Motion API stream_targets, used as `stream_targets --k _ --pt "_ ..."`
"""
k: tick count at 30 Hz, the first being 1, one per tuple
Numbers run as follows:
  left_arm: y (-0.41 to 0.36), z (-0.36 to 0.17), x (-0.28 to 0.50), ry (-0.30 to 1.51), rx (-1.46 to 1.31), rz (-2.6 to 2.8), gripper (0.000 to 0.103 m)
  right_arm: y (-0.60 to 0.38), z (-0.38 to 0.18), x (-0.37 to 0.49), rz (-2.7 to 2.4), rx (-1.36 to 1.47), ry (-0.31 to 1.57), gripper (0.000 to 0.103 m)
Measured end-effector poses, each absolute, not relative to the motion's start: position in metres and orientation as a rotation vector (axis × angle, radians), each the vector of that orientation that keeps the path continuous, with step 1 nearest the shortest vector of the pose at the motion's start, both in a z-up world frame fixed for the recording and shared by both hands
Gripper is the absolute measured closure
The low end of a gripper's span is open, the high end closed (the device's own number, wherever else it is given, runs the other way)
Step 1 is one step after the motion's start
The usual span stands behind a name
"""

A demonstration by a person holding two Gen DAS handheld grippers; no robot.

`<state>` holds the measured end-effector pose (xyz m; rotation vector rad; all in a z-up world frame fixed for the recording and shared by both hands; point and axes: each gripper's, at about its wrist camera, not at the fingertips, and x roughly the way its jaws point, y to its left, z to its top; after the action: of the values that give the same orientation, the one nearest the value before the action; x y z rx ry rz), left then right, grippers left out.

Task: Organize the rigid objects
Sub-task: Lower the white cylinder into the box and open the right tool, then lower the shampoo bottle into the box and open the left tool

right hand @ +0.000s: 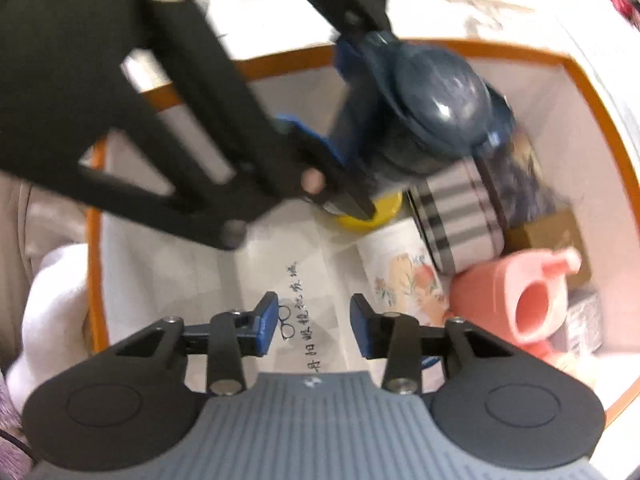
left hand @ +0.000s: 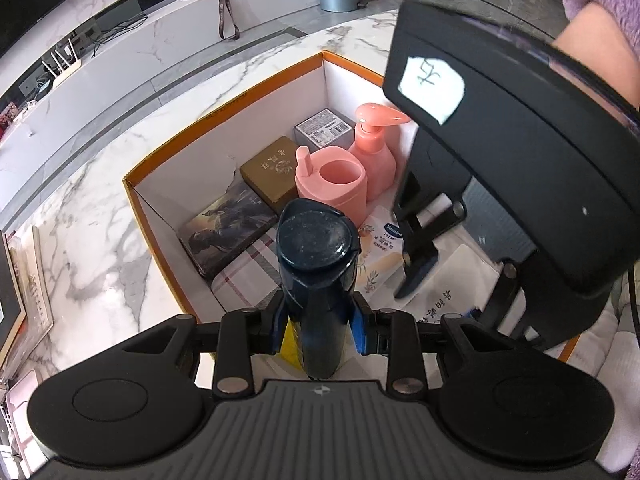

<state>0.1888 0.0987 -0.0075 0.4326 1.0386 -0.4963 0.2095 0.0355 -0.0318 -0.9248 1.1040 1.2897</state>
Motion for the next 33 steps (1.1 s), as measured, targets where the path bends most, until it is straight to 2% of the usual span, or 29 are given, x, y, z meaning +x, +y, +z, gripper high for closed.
stream_targets --k 5,14,23,29,33 --pt "0.098 -0.005 0.185 1.035 0.452 -0.51 0.067 0.033 -0.032 0.2 1.334 -0.872 1.113 0.066" --pt "0.091 -0.007 0.176 1.051 0.526 -0.552 0.067 0.027 -0.026 0.185 1.349 -0.807 1.128 0.077" --pt "0.068 -0.027 0.165 1.138 0.695 -0.589 0.067 -0.021 0.025 0.181 1.179 -0.74 0.98 0.076" --pt "0.039 -0.038 0.162 1.113 0.766 -0.615 0.066 -0.062 0.04 0.19 1.076 -0.762 0.93 0.076" --pt "0.029 -0.046 0.165 1.118 0.787 -0.628 0.065 -0.073 0.042 0.191 1.017 -0.781 0.885 0.069"
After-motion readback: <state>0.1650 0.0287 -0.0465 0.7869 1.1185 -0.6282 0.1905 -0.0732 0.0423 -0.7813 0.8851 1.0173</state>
